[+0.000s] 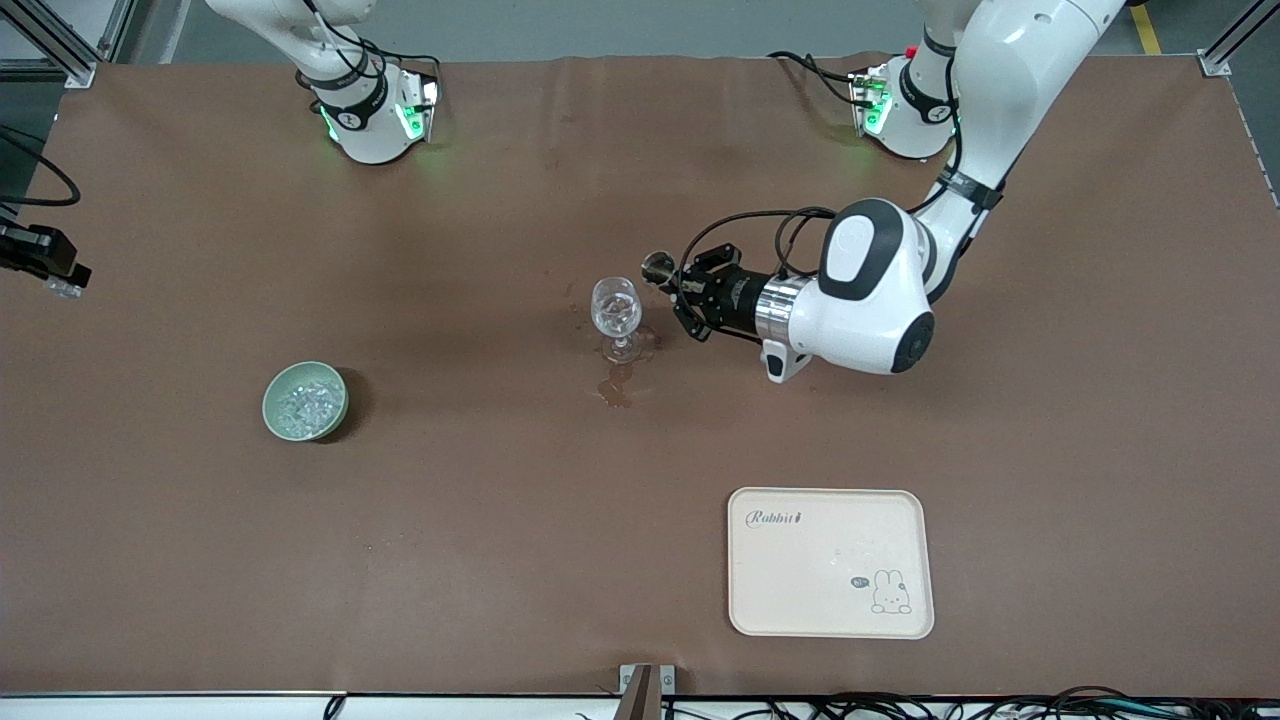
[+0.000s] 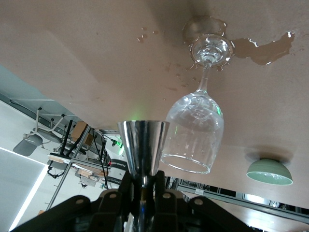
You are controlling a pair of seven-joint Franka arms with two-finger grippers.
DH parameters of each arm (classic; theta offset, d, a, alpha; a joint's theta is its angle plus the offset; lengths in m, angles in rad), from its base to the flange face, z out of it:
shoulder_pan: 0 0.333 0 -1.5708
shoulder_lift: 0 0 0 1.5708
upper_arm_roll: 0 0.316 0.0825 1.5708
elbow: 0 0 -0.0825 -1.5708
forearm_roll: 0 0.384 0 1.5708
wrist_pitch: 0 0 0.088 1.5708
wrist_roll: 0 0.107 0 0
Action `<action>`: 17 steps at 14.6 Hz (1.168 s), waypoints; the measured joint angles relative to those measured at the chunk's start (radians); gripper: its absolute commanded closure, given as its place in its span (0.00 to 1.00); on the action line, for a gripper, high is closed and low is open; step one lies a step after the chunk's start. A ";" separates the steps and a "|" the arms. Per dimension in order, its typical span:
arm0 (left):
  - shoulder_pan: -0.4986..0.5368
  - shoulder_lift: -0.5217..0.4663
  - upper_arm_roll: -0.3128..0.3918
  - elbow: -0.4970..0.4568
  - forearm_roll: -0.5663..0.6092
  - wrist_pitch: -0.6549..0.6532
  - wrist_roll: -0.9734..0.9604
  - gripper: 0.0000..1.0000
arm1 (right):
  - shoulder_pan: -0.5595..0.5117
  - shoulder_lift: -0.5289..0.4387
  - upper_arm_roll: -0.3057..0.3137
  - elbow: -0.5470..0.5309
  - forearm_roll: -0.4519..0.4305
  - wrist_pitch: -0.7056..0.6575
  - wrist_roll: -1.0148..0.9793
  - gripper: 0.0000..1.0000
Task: Pour wine and add ice with both arms
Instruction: 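Tilt the jigger over the wine glass with the left gripper to pour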
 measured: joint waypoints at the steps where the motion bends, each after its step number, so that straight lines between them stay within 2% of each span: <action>1: -0.008 0.000 0.000 -0.001 0.000 0.008 -0.013 0.99 | 0.000 0.000 0.000 0.000 0.000 0.000 0.000 1.00; 7: -0.050 0.005 0.002 -0.011 0.029 0.044 -0.123 1.00 | 0.000 0.000 0.000 0.000 0.000 0.000 -0.001 1.00; 11: -0.074 0.014 0.002 0.018 0.155 0.049 -0.294 1.00 | 0.000 0.000 0.000 0.000 0.000 0.000 -0.004 1.00; 17: -0.116 0.045 0.002 0.058 0.264 0.051 -0.426 0.99 | 0.000 0.000 -0.001 0.000 0.000 0.000 -0.014 1.00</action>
